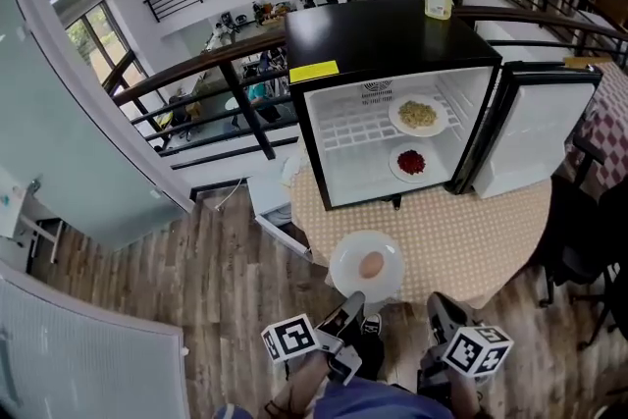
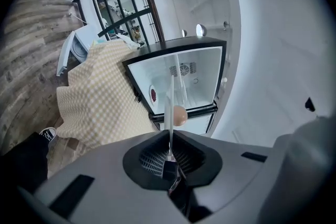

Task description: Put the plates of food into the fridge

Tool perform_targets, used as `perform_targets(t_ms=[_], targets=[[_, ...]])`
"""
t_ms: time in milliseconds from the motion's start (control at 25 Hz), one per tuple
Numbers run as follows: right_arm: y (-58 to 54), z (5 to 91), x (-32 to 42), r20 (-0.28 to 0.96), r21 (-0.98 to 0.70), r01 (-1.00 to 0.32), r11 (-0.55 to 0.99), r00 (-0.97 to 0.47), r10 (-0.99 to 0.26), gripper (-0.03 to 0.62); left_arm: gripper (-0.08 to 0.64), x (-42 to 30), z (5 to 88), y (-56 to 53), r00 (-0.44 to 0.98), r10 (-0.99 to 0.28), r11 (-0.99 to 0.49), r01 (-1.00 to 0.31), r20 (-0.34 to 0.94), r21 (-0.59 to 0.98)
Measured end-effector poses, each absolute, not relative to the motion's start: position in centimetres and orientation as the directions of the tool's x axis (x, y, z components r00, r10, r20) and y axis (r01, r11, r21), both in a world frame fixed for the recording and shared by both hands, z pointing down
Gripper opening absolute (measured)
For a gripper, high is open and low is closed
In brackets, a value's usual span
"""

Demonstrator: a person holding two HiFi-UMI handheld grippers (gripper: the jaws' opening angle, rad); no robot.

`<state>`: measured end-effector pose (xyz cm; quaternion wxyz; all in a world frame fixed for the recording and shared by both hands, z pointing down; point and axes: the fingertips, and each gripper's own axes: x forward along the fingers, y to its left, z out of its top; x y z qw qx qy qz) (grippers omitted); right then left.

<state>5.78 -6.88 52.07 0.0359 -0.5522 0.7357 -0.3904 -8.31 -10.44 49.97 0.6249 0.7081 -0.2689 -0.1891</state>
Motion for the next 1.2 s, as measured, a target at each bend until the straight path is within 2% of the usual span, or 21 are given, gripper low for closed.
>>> perform_targets(t_ms=[360,600,880,1200], targets=[[-15.6,52.4,6.1,0.421,-0.574,-0.817,0.050,-0.347,-0.838,0.017,0.025,-8.0,52.1,-19.2,0.811,-0.562,-0.058,-0.237,0.164,0.970],[-19.0,52.4,5.5,0.435,-0.550,-0.833,0.051,-0.338,-0.834,0.017,0.025,-7.6,53.1,-22.7,0.830,-0.531,-0.075,-0.245,0.169,0.967],[-19.8,53.5,6.2,0.474,-0.541,-0.841,0.021,-0.325,-0.818,0.017,0.025,-6.0,54.6,-23.8,0.847,-0.503,-0.028,-0.216,0.173,0.976],[-21.5,53.2,8.6,0.488,-0.548,-0.836,0.032,-0.350,-0.800,0.017,0.025,-5.1,55.4,-24.9,0.809,-0.553,0.008,-0.235,0.200,0.972]])
